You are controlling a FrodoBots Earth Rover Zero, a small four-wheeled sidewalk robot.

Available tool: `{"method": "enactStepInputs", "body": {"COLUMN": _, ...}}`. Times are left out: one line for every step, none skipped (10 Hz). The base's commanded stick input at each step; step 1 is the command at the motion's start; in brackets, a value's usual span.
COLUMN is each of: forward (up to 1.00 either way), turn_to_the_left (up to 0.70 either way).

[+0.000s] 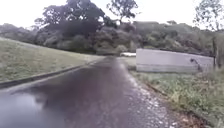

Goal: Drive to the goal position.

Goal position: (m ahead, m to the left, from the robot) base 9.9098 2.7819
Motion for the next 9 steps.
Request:
{"method": "enactStepInputs", "body": {"forward": 0.45, "turn_to_the_left": 0.02}}
{"method": "enactStepInputs", "body": {"forward": 0.45, "turn_to_the_left": 0.02}}
{"method": "enactStepInputs", "body": {"forward": 0.45, "turn_to_the_left": 0.02}}
{"method": "enactStepInputs", "body": {"forward": 0.45, "turn_to_the_left": -0.10}}
{"method": "enactStepInputs", "body": {"forward": 0.45, "turn_to_the_left": -0.24}}
{"method": "enactStepInputs", "body": {"forward": 0.45, "turn_to_the_left": -0.13}}
{"method": "enactStepInputs", "body": {"forward": 0.45, "turn_to_the_left": 0.00}}
{"method": "enactStepInputs", "body": {"forward": 0.45, "turn_to_the_left": 0.00}}
{"method": "enactStepInputs", "body": {"forward": 0.45, "turn_to_the_left": 0.00}}
